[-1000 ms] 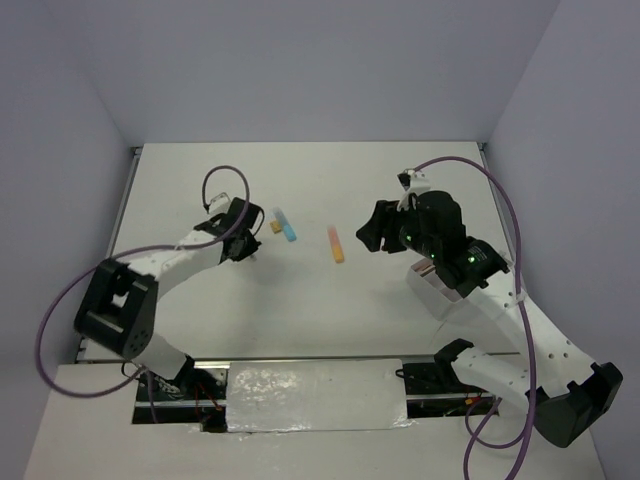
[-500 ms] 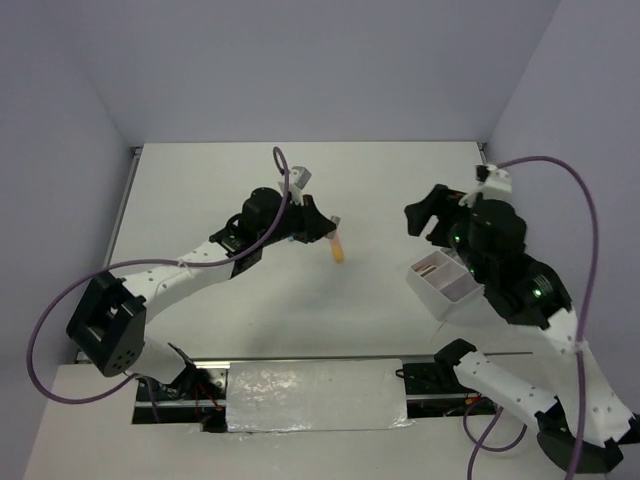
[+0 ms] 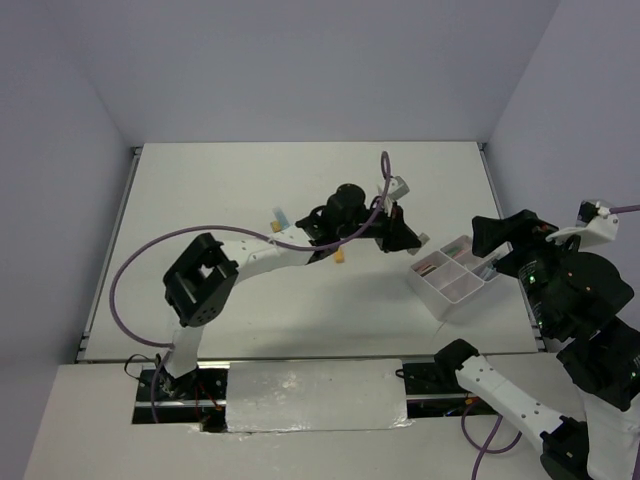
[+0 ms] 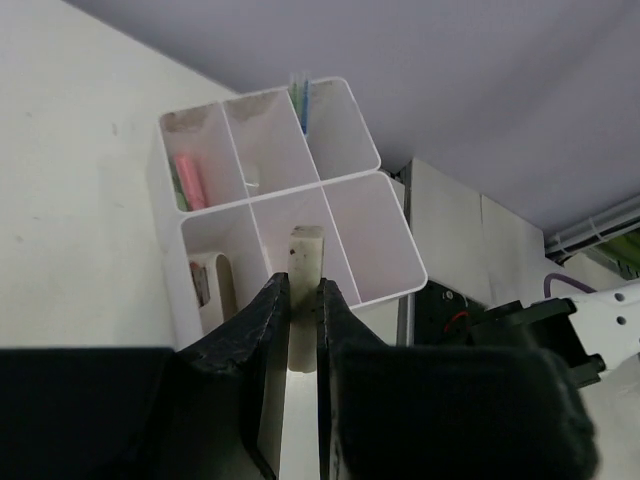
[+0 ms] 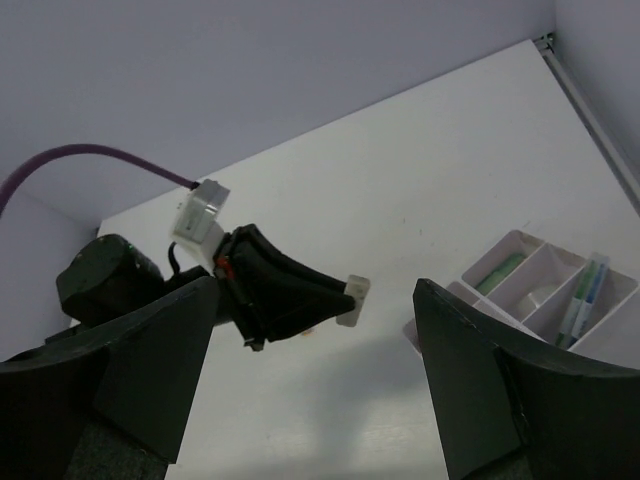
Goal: Sort the stationery into containers
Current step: Place the stationery in the storage box.
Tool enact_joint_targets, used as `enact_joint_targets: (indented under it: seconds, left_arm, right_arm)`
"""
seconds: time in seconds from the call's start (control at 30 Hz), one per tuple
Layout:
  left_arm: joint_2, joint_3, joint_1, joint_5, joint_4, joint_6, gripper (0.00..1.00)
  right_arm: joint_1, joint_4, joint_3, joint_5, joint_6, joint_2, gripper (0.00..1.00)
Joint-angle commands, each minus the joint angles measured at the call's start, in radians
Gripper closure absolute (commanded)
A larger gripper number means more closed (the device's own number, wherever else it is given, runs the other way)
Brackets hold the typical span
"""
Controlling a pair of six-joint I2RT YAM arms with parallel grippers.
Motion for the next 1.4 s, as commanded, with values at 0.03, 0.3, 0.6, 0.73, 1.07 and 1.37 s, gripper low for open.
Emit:
enact_joint_targets:
  seconds: [0.03, 0.3, 0.6, 0.73, 1.07, 1.37]
  left_arm:
    - [0.096, 0.125, -0.054, 0.048, 0.052, 0.059, 1.0]
    - [0.266, 0.338, -0.111, 0.054, -0.022, 0.068, 1.0]
    - [0.344, 0.368, -0.123, 0.007, -0.048, 0.063, 0.94]
    - [0.361, 0.377, -0.123, -0.021, -0.062, 0.068, 0.94]
    - [0.375, 0.381, -0.123, -0.026, -0.065, 0.051, 0.65]
    - [0.354, 0.378, -0.125, -0.016, -0.03, 0.013, 0.21]
  right_arm:
    - [0.001, -0.045, -0.014, -0.026, -0.016, -0.016, 0.14]
    - [0.001, -0.039, -0.036, -0.118, -0.031, -0.019, 0.13]
    - [0.001, -0.027, -0.048, -0.135, -0.04, -0.041, 0.13]
    - [0.001, -0.016, -0.054, -0.14, -0.046, -0.049, 0.13]
    - [0.001, -0.004, -0.063, -0.14, -0.059, -0.05, 0.12]
    - [0.001, 0.005, -0.076, -0.141, -0.06, -0.047, 0.12]
